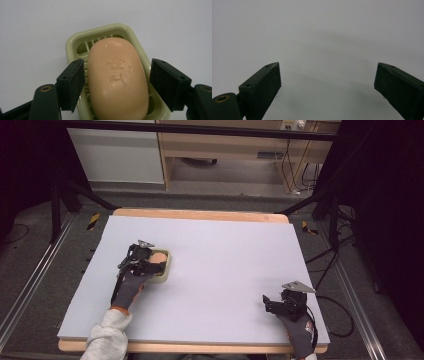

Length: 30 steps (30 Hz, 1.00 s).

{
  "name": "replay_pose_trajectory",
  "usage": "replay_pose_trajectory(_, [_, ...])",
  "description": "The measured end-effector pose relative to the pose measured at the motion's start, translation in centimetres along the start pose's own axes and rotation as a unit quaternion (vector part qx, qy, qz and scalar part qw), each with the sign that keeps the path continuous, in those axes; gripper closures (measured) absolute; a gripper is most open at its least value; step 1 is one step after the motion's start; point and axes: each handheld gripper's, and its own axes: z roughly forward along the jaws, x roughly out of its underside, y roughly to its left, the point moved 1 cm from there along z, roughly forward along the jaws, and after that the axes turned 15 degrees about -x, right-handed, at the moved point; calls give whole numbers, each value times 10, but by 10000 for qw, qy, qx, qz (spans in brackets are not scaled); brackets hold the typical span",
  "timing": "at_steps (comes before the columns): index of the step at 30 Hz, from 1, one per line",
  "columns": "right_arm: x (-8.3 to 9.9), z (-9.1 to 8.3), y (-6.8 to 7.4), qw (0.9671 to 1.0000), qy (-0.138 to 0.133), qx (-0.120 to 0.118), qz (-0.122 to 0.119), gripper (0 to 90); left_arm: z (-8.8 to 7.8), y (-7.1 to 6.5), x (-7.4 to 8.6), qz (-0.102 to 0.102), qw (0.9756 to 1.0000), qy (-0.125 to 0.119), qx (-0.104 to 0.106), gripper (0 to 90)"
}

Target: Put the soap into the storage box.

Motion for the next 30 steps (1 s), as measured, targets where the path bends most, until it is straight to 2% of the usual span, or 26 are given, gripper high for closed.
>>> replay_pose_trajectory(11, [0,-2,0,10000,-28,40,44,74,-32,4,7,-84,9990,-418,123,279])
replay_pose_trajectory(15, [0,-3,-1,9999,-59,72,57,73,-41,4,14,-4,9985,-532,114,279])
replay_pose_trajectory(22, [1,-6,-3,9998,-120,132,82,69,-57,7,28,-181,9960,-860,144,279])
replay_pose_trajectory(27, [1,-7,-4,9997,-119,177,112,68,-63,10,41,-117,9954,-944,65,273])
replay_pose_trajectory(30, [1,-7,-4,9996,-136,207,138,66,-66,13,50,-191,9951,-964,47,269])
